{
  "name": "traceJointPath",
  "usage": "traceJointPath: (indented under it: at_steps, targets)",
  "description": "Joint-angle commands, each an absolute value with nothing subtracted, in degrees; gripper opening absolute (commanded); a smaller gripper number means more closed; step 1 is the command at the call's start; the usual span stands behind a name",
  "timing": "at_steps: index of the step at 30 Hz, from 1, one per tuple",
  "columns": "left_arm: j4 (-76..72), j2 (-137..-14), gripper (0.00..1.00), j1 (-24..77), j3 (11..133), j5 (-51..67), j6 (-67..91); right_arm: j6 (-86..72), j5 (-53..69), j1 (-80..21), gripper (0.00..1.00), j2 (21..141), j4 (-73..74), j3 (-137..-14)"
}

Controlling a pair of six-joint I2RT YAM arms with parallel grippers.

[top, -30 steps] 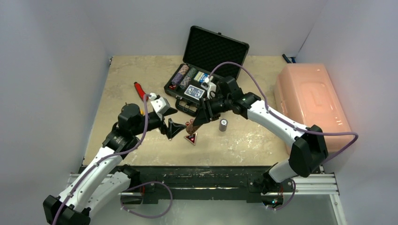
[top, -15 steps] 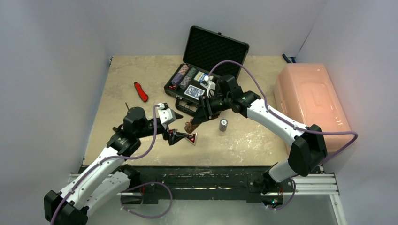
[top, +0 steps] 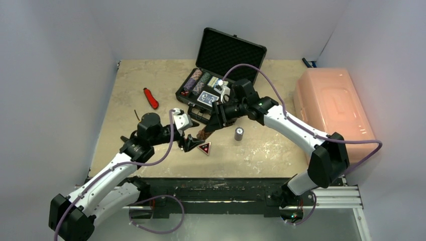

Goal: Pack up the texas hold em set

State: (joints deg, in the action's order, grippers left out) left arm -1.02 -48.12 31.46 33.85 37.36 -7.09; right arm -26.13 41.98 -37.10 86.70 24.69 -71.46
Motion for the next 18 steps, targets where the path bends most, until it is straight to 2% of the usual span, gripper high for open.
traceJointPath:
  at_steps: [1, 18]
  targets:
    - [-5.12, -49.39, 0.71, 32.29, 34.53, 36.63, -6.01, -27.57, 46.02, -37.5, 0.0, 86.57, 20.62, -74.97]
    - [-4.87, -52.21, 0.65, 33.49, 35.58, 34.47, -5.98, -28.38, 46.89, -38.27, 0.0, 87.78, 19.78, -76.02]
